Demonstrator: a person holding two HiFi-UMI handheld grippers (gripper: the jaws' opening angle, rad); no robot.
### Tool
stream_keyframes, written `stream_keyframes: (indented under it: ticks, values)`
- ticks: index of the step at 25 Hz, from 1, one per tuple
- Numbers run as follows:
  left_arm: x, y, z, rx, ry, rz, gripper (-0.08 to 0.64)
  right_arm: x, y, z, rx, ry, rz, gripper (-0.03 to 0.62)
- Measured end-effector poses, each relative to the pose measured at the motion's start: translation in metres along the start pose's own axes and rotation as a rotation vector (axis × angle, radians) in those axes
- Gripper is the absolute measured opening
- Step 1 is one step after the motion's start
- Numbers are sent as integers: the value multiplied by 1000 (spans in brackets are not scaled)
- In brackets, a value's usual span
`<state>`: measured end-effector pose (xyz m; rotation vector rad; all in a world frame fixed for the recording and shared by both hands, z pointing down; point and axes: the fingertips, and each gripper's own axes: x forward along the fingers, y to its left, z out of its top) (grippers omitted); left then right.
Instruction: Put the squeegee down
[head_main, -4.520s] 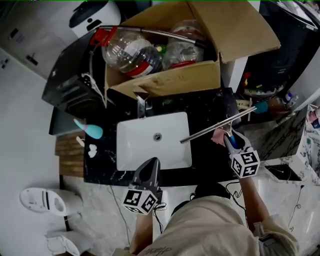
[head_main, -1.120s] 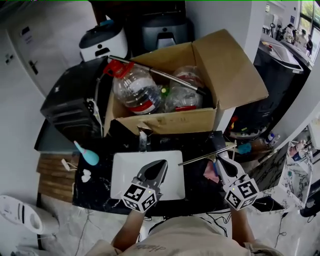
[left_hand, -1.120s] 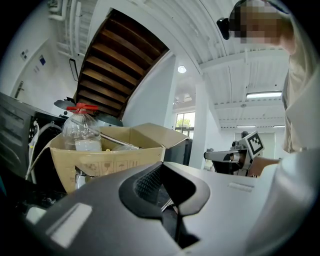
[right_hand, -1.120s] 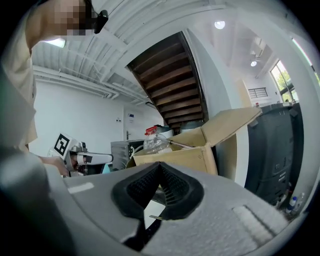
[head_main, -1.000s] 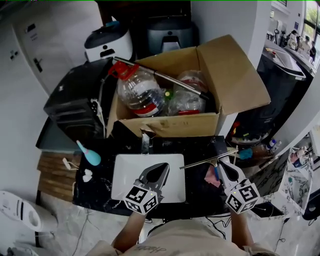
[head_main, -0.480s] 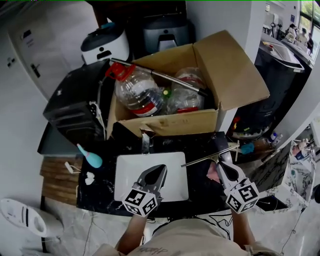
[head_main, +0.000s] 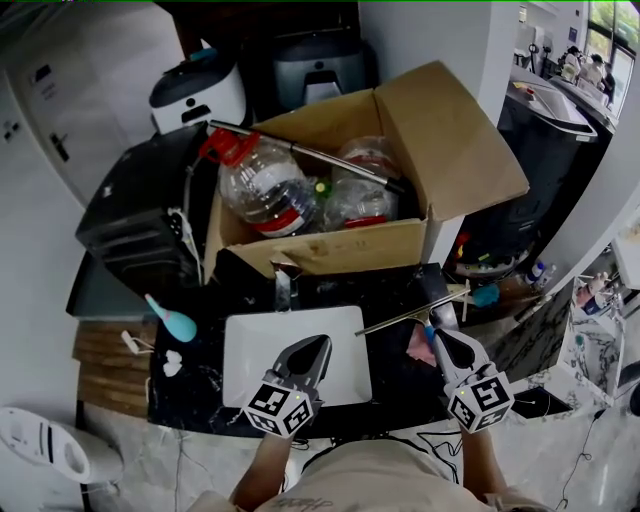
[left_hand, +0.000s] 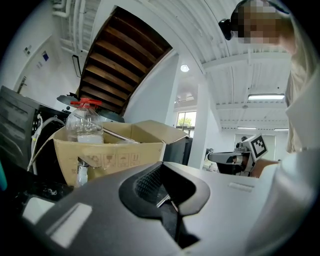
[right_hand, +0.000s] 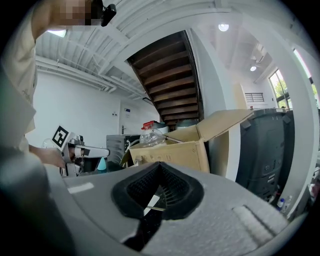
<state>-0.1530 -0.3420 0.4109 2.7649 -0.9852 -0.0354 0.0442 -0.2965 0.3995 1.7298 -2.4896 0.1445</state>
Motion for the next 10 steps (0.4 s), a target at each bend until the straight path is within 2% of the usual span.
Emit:
stream_keyframes:
  ticks: [10]
  values:
    - [-2, -2, -9, -13, 21, 5, 17, -2, -1, -13, 26, 27, -1, 2]
